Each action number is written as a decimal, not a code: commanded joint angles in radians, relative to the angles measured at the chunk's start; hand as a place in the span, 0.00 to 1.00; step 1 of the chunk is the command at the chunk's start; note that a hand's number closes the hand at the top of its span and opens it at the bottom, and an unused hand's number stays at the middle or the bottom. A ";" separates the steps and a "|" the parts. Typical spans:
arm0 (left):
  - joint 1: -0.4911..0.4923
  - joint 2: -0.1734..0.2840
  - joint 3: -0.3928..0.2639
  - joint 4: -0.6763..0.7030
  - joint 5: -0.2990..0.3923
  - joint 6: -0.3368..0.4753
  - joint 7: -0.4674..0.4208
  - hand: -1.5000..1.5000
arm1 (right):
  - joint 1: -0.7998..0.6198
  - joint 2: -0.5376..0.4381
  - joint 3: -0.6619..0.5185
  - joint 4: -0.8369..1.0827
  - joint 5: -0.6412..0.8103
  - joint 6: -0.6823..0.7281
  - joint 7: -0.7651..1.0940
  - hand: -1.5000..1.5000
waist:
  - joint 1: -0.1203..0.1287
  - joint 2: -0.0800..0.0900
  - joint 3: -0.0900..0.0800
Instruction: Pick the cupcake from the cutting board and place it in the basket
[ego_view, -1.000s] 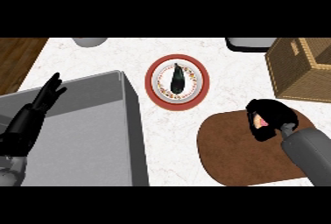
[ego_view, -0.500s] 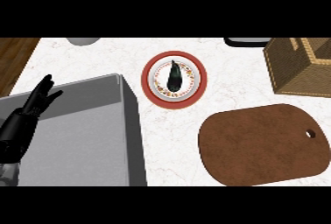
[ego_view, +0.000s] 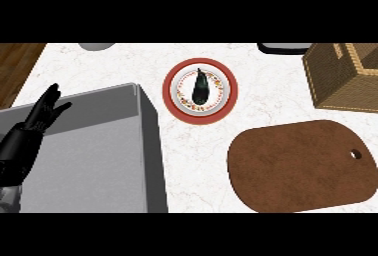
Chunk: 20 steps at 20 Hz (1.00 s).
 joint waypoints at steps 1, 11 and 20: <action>-0.043 -0.023 -0.011 0.004 0.000 -0.001 -0.007 0.50 | -0.063 -0.036 -0.127 0.089 -0.136 0.109 -0.155 1.00 | 0.011 0.008 -0.015; -0.112 -0.029 -0.051 0.020 0.004 -0.023 0.011 0.50 | -0.237 -0.202 -0.143 0.235 -0.155 0.446 -0.256 1.00 | 0.073 0.012 -0.026; -0.197 -0.054 -0.097 0.051 -0.018 0.003 0.080 0.50 | -0.411 -0.162 -0.034 0.242 -0.077 0.533 -0.151 1.00 | 0.068 0.006 -0.028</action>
